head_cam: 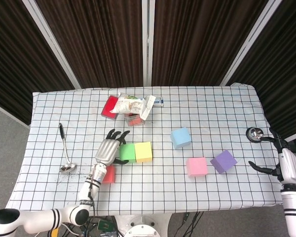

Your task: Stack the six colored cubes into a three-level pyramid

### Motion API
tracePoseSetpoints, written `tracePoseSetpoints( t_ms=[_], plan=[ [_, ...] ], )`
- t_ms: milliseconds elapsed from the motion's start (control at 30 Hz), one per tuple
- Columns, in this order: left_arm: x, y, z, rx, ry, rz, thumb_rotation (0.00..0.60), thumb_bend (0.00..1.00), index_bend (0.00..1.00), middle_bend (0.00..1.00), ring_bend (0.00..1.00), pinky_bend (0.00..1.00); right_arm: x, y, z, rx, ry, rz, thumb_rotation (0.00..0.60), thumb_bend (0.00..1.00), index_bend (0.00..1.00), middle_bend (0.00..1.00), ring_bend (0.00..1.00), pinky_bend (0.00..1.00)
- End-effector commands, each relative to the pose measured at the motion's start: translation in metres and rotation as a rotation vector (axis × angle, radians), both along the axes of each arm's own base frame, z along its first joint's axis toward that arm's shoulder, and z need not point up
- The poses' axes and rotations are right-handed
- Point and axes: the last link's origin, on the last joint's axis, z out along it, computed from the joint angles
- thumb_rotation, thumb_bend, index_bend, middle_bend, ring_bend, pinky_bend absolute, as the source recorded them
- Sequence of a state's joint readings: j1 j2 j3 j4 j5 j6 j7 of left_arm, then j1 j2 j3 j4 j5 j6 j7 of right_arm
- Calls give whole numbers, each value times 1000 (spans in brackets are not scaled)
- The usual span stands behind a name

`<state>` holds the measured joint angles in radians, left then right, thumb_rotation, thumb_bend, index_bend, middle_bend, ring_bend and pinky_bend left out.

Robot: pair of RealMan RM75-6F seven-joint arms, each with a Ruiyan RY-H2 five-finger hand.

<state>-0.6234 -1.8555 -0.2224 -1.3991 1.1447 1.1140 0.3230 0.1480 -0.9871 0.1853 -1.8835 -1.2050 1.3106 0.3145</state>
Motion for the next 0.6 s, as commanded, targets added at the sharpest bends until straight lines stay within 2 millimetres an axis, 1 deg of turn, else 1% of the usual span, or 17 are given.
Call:
tracePoseSetpoints(
  t_ms=[33,467,600],
  plan=[
    [1,0,0,-1,-3,-2,600,92,106,515,133,42,-1,0,0,1,-2,-3,600,56,0,252,54,0],
    [5,1,-3,-7,-9,-4,600,93,105,515,133,42,-5,0,0,-3,-3,-11,600,57,0,252,54,0],
    [4,1,-2,-11,-13,-2,600,93,103,498,133,41,-5,0,-1,0,-3,-10,600,57,0,252,54,0]
  ],
)
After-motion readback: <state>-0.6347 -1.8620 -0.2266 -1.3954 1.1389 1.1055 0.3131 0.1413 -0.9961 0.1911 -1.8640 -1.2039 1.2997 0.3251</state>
